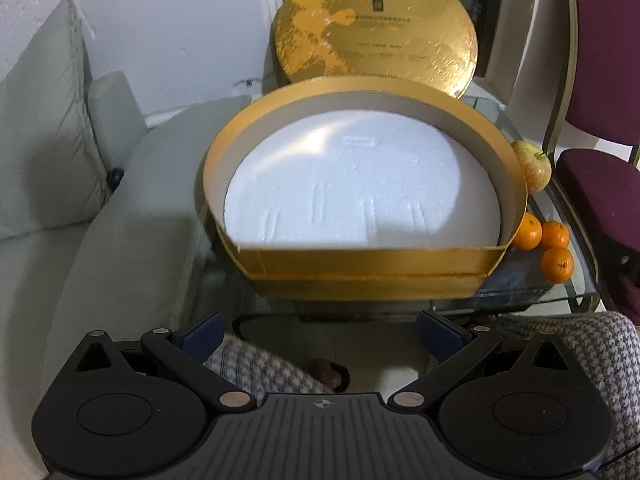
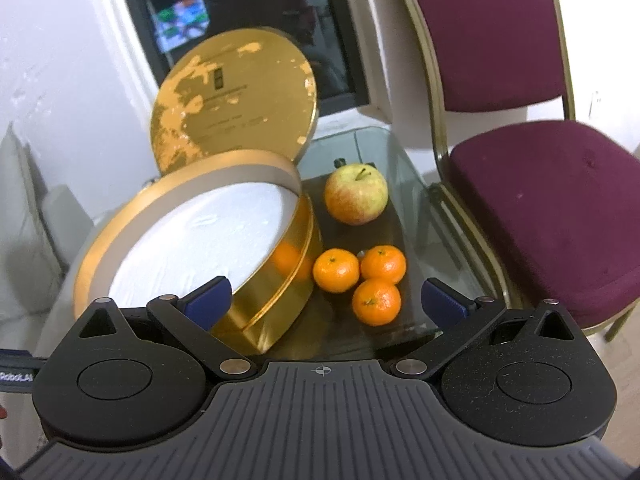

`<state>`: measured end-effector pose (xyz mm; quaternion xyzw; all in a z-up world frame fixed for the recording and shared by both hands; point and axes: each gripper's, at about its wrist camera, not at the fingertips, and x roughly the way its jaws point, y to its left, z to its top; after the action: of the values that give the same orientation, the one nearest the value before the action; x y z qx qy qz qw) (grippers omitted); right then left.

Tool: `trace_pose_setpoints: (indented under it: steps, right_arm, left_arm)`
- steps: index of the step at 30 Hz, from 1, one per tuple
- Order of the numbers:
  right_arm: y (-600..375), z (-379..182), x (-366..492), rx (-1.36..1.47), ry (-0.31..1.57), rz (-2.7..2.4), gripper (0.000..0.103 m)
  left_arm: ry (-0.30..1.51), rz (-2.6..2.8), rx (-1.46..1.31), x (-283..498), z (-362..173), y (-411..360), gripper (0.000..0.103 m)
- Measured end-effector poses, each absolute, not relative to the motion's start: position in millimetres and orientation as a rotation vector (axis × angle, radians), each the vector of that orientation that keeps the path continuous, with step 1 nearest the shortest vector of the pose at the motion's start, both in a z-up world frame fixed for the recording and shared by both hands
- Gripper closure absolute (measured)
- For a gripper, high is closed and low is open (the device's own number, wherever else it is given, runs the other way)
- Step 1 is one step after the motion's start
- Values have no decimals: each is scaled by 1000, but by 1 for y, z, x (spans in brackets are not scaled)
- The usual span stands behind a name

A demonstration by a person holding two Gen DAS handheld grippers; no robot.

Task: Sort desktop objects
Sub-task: 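Reach the right tool to the front mandarin and close on it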

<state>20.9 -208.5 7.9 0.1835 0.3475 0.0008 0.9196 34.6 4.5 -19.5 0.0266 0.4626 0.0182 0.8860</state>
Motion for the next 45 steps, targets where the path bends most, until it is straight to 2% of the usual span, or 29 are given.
trace_pose_setpoints:
  steps: [12,15,19,26,36,38,39,45]
  right_arm:
    - [-202,-30,64,223,861,-24,0]
    - [-204,-37,72,222,880,-53,3]
    - [-207,-46,84,215,914,-64,7]
    - [-208,-62,102,212,995,-74,28]
    - [-209,-78,119,246,1058,-104,40]
    - [-208,-79,121,254,1070,-100,53]
    - [-208,-79,121,257,1074,-96,56]
    - [-203,-71,118,238,1071,-92,58]
  left_arm:
    - [998,-8,44,59,-38,-4,1]
    - [998,-14,37,65,-39,-5,1]
    - [1002,-64,41,70,-43,-10,8]
    - [1011,-77,87,73,-51,-18,8]
    - [1034,-68,80,79,-57,-15,8]
    - [1032,-66,79,79,-57,-15,8]
    - [1029,-66,78,78,-56,-14,8]
    - [1004,-68,58,69,-49,-8,8]
